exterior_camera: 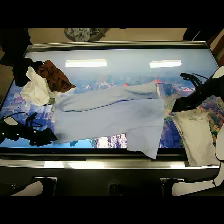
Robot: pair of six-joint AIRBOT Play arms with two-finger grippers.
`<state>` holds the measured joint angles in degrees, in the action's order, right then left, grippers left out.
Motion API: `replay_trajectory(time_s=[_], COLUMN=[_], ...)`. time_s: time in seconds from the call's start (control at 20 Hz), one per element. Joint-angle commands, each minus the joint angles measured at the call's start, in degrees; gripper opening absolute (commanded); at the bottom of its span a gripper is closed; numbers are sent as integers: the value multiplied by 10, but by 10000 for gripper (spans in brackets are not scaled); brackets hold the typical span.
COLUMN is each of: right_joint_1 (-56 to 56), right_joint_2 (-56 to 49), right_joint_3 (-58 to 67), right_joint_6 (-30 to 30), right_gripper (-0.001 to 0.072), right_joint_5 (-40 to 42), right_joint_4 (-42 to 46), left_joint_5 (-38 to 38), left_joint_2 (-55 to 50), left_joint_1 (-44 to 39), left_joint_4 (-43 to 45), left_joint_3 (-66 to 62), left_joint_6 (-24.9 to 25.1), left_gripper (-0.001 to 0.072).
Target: Fold the shirts.
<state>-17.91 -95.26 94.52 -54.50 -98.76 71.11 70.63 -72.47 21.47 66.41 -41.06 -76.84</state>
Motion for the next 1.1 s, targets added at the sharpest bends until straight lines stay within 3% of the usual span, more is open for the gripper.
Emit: replay_trajectory(time_s=[0.0,0.15,0.25,0.3,0.35,0.6,0.9,1.05], right_joint_1=[0,0,0,0,0,-1,0,0], right_joint_2=[0,4,16,25,38,83,71,51], right_joint_3=[-3,-14,-50,-78,-115,-275,-338,-338], right_joint_6=[3,3,10,10,10,18,7,7], right_gripper=[552,554,555,555,555,554,532,431], right_joint_5=[-6,-3,9,21,42,137,279,318], right_joint_4=[1,1,1,1,1,-22,-76,-136], left_joint_5=[-59,-73,-73,-74,-75,-74,-71,-70], left_joint_2=[3,0,-1,-1,0,6,22,23], left_joint_1=[-11,-22,-23,-22,-22,-23,-23,-23], left_joint_4=[-7,-7,-6,-6,-6,-7,-7,-7], left_joint_3=[19,27,28,28,28,28,28,24], left_joint_6=[-10,-14,-13,-13,-13,-13,-8,9], left_gripper=[370,366,136,119,38,30,30,30])
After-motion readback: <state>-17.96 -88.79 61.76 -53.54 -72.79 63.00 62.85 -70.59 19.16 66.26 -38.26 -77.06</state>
